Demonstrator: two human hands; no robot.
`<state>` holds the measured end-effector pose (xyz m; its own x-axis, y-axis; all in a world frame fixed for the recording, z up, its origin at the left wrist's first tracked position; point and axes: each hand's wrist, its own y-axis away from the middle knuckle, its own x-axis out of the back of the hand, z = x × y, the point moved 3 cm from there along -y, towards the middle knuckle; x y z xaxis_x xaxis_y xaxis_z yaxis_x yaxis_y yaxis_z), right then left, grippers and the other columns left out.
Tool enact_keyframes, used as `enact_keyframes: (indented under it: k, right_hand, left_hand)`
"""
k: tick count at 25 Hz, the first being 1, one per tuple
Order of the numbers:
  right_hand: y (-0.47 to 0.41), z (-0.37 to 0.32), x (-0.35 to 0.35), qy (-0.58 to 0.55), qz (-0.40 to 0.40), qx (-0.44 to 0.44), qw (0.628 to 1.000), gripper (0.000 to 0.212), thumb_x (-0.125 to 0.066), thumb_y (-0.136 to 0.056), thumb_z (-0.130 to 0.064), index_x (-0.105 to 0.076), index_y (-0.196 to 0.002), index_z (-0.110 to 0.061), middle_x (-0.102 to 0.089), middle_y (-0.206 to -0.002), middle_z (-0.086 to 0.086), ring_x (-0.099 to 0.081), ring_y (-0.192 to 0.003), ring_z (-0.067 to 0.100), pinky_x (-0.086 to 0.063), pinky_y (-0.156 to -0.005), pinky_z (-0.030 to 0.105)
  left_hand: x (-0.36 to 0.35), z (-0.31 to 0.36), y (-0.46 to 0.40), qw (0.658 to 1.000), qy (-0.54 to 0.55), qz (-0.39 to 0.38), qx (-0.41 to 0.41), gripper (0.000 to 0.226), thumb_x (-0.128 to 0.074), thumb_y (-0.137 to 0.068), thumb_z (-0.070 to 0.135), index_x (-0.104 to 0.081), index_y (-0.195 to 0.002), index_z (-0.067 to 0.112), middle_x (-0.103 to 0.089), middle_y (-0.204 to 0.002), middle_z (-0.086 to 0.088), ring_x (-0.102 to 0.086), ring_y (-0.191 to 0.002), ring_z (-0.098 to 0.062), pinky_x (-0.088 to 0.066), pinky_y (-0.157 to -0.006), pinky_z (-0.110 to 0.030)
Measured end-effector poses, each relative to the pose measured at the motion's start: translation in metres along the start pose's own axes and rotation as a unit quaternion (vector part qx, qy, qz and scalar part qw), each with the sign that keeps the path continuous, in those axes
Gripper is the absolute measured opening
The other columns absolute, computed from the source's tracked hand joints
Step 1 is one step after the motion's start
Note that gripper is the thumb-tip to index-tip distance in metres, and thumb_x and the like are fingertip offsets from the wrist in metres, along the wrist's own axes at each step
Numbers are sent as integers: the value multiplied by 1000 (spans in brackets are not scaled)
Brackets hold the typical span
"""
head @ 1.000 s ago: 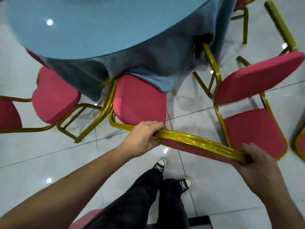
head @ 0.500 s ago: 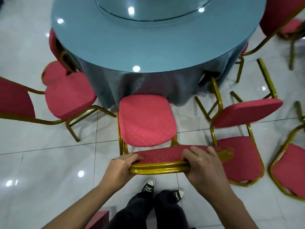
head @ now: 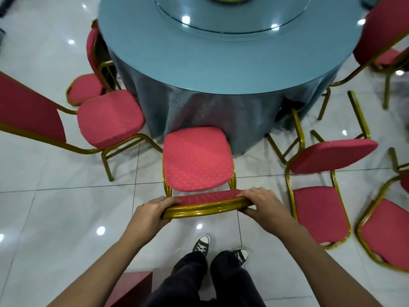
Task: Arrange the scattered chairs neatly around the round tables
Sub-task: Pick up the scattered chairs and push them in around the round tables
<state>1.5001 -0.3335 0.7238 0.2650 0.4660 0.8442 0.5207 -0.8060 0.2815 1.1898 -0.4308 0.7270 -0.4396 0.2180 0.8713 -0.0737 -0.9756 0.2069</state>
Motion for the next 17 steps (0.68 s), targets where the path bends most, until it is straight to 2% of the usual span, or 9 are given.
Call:
enact_keyframes:
  k: [4,7,9,12,14,17]
  right_hand:
    - [22,-29,-24,28,4,-11,1000,28,-62,-92,-50,-61,-115,-35,-61,-108,-16,-52,-101,11,-38,-88,32]
    - [31,-45,-35,7,-5,-18,1000,32,-62,-90,-52,-61,-117,-35,-61,-113,-16,-52,-105,10,-39,-93,32]
    - [34,-40,-30,-38,-14,-23,999,38,-63,-89,-55,-60,-121,-35,-61,-115,-15,-52,-106,9,-40,-97,31]
    - [49,-20,-16,-114,-5,-12,993,37,-58,-93,-53,-60,-124,-33,-62,-115,-15,-53,-105,5,-41,-99,29]
    - [65,4,0,-145,39,-23,988,28,-55,-97,-44,-61,-122,-32,-64,-111,-14,-55,-102,5,-45,-96,29]
    - [96,61,30,-171,113,-74,976,26,-54,-99,-35,-61,-124,-31,-63,-113,-14,-56,-105,4,-47,-95,30]
  left_hand:
    - [16,-14,13,999,-29,-16,20,49,-84,-78,18,-70,-121,38,-73,-111,15,-70,-98,-15,-53,-74,-29]
    - [22,-9,18,997,-63,-20,27,50,-82,-77,11,-72,-118,37,-74,-110,13,-71,-98,-21,-53,-73,-33]
    - [17,30,13,997,-68,-37,-21,49,-77,-78,13,-69,-119,37,-72,-111,14,-69,-99,-17,-52,-74,-32]
    - [-5,106,-5,989,-63,-73,-113,41,-64,-88,36,-56,-128,39,-62,-121,19,-60,-107,-10,-50,-84,-30]
    - [-17,154,-17,986,-34,-89,-133,40,-58,-92,46,-51,-131,40,-57,-123,20,-55,-109,-8,-49,-86,-30]
    - [-34,223,-41,981,-19,-89,-172,32,-52,-98,43,-51,-129,38,-55,-123,18,-53,-110,-9,-46,-89,-29]
